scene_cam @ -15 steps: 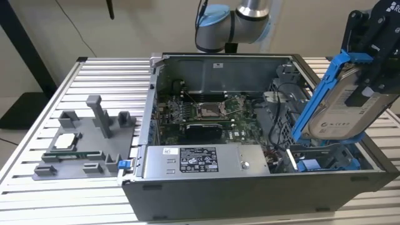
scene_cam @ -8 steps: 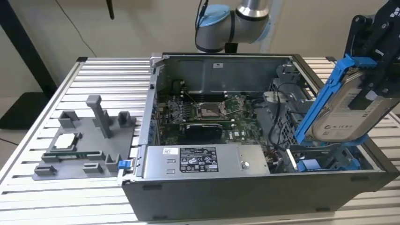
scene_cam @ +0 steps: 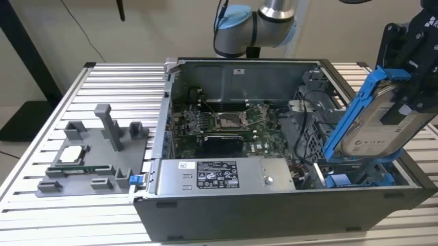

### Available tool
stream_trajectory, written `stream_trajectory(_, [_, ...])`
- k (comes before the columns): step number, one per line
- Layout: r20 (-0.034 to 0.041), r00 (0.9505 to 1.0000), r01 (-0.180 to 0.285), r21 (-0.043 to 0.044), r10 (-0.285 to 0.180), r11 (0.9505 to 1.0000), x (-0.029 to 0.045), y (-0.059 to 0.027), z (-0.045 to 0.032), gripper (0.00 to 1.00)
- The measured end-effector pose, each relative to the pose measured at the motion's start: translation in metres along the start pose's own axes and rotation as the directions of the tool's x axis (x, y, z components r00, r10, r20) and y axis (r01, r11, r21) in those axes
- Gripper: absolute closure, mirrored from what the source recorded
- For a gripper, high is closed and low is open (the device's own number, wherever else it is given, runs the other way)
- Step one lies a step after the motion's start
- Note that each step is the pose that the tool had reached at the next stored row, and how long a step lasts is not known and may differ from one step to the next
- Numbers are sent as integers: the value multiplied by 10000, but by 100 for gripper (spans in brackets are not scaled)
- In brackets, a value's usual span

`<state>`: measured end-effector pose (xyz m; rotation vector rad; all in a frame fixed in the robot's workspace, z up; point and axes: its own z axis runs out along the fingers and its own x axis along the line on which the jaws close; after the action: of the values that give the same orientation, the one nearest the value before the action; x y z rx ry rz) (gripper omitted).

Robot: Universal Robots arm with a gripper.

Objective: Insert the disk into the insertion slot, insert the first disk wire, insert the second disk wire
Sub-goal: 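Insert the disk into the insertion slot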

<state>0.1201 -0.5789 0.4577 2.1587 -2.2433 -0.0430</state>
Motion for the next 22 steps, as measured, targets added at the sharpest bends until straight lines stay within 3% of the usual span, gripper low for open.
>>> stream_trajectory(15, [13, 9999, 127, -1, -127, 9999, -33, -74, 204, 100])
stream_trajectory(22, [130, 9999, 85, -4, -85, 10000, -40, -97, 277, 100])
